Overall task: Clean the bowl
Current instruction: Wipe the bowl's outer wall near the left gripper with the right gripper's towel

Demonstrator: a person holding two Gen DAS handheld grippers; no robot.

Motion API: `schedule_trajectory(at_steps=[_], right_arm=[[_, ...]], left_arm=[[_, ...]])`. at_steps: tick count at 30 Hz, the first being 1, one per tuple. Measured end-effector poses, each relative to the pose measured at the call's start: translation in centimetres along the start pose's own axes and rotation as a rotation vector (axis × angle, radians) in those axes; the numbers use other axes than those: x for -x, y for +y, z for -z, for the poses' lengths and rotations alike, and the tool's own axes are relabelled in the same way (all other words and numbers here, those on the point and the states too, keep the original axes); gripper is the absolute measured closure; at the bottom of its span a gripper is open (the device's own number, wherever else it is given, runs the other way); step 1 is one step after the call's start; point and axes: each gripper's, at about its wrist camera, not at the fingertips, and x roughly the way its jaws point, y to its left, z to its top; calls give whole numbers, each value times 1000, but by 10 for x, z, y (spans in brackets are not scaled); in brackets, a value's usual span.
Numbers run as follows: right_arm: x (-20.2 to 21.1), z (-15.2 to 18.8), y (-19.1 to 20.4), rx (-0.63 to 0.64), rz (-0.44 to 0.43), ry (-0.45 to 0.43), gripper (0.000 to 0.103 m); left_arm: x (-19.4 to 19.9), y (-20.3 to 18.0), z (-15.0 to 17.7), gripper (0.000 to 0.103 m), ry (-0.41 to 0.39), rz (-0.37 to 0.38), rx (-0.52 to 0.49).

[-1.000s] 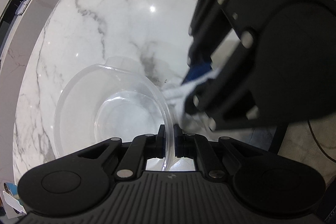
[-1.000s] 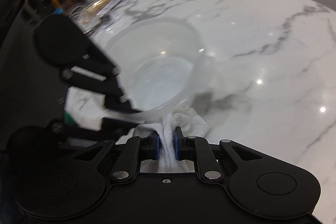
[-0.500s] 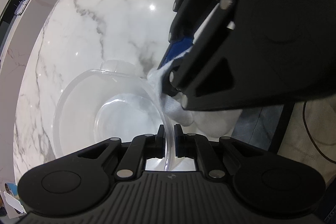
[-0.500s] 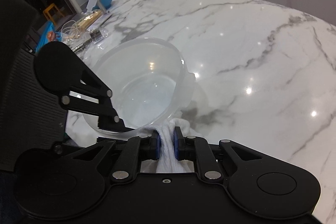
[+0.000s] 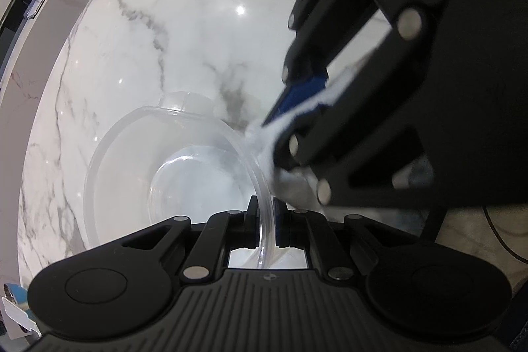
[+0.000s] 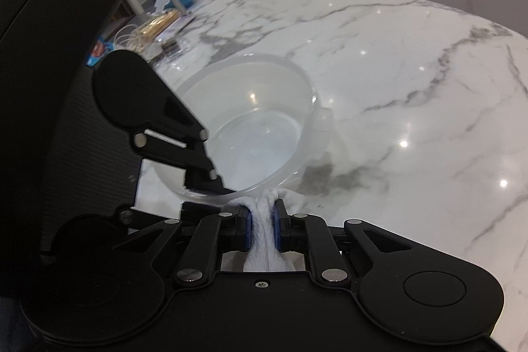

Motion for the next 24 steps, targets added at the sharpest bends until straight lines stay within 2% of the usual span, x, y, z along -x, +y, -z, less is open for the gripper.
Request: schedule_trajectory(at_steps=[17, 24], right_arm=[[-2, -8, -22, -47, 32, -31, 92], [7, 3, -22, -30, -11, 8, 92]], left_arm=[[4, -6, 0, 96, -3, -13, -10], [4, -7, -3, 97, -9, 0, -3]])
